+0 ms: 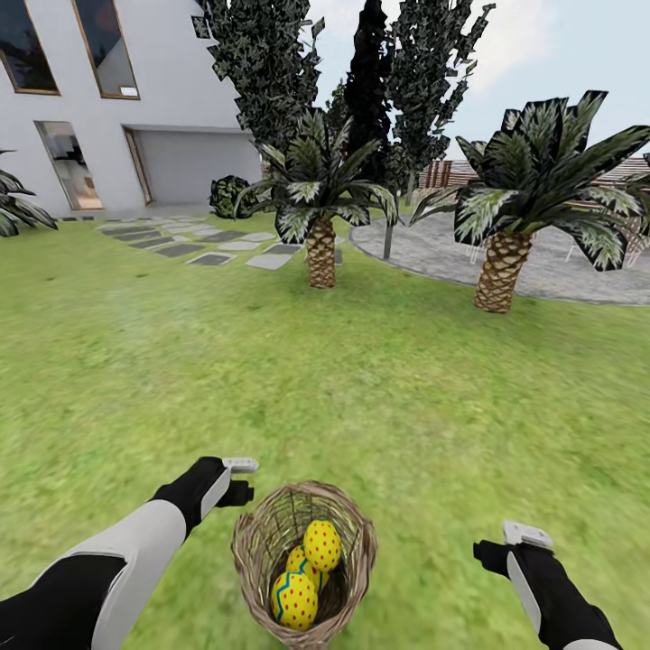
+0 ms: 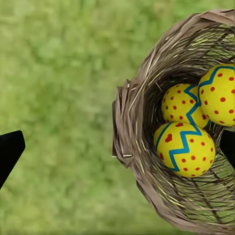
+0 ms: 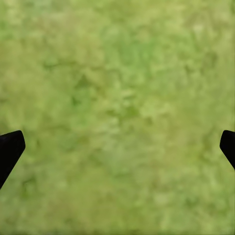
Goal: Take the three Easter eggs out of the wicker basket on the lawn in the garden, then place them on the lawn next to a single tree (choose any tree) so that all three eggs are next to the same tree and none are left in the basket.
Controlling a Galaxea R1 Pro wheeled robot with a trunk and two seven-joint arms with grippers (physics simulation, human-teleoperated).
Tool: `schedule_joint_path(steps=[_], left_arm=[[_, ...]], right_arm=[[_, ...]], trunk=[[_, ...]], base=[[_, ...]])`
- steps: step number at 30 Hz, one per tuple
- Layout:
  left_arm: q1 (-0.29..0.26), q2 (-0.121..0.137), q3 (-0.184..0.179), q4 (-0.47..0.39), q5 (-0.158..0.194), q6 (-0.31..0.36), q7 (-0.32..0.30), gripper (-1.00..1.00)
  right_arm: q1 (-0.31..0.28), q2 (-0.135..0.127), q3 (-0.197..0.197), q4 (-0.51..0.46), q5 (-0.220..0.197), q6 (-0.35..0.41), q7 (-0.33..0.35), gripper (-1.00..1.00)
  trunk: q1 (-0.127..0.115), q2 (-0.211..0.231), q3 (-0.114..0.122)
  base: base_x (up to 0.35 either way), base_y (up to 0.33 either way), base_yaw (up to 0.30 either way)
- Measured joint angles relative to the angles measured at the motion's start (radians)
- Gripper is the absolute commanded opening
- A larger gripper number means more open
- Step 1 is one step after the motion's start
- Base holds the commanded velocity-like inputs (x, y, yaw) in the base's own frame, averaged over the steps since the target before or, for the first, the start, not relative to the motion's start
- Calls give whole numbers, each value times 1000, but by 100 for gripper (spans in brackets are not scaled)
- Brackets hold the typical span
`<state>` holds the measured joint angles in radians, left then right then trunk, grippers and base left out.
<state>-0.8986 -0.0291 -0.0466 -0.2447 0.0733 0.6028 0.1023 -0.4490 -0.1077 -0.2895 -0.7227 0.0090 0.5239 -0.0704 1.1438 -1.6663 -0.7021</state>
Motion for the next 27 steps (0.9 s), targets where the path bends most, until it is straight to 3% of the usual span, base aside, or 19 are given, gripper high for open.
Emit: schedule_joint_path(steps=[9, 12, 15, 17, 19, 22, 27], left_arm=[[1, 0, -1, 11, 0, -40, 1, 100], [1, 0, -1, 12, 0, -42, 1, 100], [2, -1, -1, 32, 0, -42, 1, 100], [2, -2, -1, 41, 0, -42, 1, 100], [2, -5, -1, 44, 0, -42, 1, 100], [1, -7, -1, 46, 0, -42, 1, 100], [1, -1, -1, 47, 0, -43, 1, 100]], right_arm=[[0, -4, 1, -9, 0, 1, 15, 100], [-3, -9, 2, -46, -4, 43, 121, 100], [-7, -11, -11, -168, -17, 134, 298, 100], [-7, -11, -26, -239, -66, 167, 413, 100], [-7, -13, -33, -258, -111, 171, 480, 100], [-7, -13, -33, -265, -140, 169, 515, 100], [-6, -9, -30, -269, -143, 167, 528, 100]], trunk=[[35, -63, -28], [46, -84, -38], [58, -105, -47], [65, -119, -53], [73, -133, -60], [84, -154, -69], [104, -189, -85]], base=[[0, 0, 0], [0, 0, 0], [0, 0, 0], [0, 0, 0], [0, 0, 0], [0, 0, 0], [0, 0, 0]])
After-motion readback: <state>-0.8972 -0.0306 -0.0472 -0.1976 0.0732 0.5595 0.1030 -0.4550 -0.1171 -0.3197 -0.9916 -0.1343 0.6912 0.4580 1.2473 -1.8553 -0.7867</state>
